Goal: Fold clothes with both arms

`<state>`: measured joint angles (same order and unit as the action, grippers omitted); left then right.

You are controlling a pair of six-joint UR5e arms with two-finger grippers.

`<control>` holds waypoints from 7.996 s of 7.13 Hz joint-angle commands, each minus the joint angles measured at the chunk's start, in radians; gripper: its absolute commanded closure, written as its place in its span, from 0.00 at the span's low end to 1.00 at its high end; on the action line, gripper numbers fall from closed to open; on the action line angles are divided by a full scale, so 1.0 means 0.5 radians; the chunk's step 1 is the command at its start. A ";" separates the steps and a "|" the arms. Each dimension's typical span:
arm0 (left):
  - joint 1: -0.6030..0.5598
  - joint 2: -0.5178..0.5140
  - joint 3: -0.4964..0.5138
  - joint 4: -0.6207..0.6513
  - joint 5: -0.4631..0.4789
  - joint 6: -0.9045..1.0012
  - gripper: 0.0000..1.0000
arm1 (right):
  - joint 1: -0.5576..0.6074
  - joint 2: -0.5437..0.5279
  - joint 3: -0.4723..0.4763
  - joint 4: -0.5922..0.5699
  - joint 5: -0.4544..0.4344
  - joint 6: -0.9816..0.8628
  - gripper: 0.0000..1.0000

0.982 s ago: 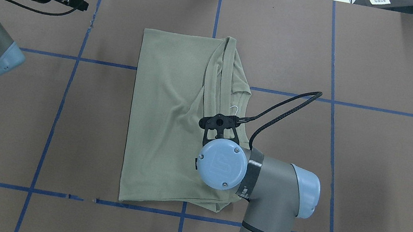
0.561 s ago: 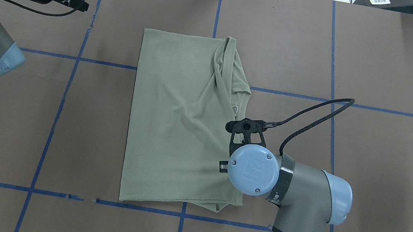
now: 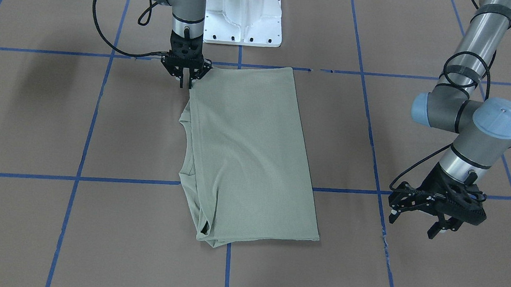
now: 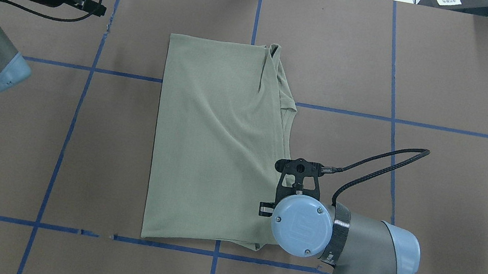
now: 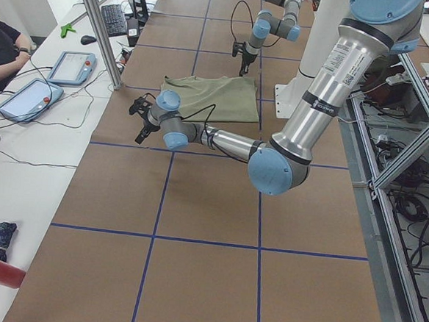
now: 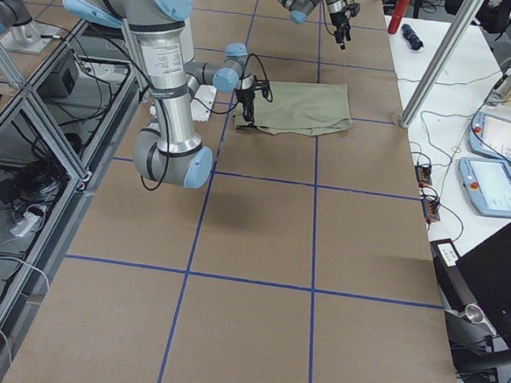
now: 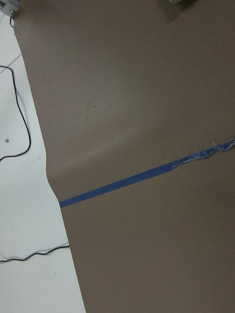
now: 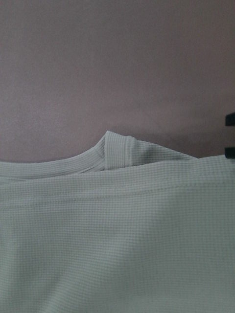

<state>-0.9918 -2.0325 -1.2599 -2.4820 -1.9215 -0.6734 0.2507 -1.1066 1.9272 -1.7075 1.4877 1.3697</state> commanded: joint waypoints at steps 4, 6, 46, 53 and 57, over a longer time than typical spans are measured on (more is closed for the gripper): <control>0.261 0.167 -0.472 0.028 -0.081 -0.676 0.00 | 0.094 -0.109 0.211 0.493 -0.006 0.227 0.00; 0.629 0.505 -1.073 0.085 0.095 -1.136 0.00 | 0.097 -0.286 0.311 0.681 -0.009 0.393 0.00; 1.750 0.460 -1.376 0.647 0.956 -2.503 1.00 | -0.241 -0.011 -0.151 0.467 -0.392 1.404 1.00; 1.680 0.463 -2.127 1.186 0.726 -2.283 1.00 | -0.262 0.007 0.768 -0.415 -0.404 1.519 1.00; 1.429 0.219 -2.157 1.574 0.508 -2.063 1.00 | -0.159 0.221 0.599 -0.500 -0.398 1.409 1.00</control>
<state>-0.2446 -1.8781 -2.3965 -1.7123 -1.6623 -1.7650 0.1276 -1.0465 2.3088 -1.9669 1.2866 2.1074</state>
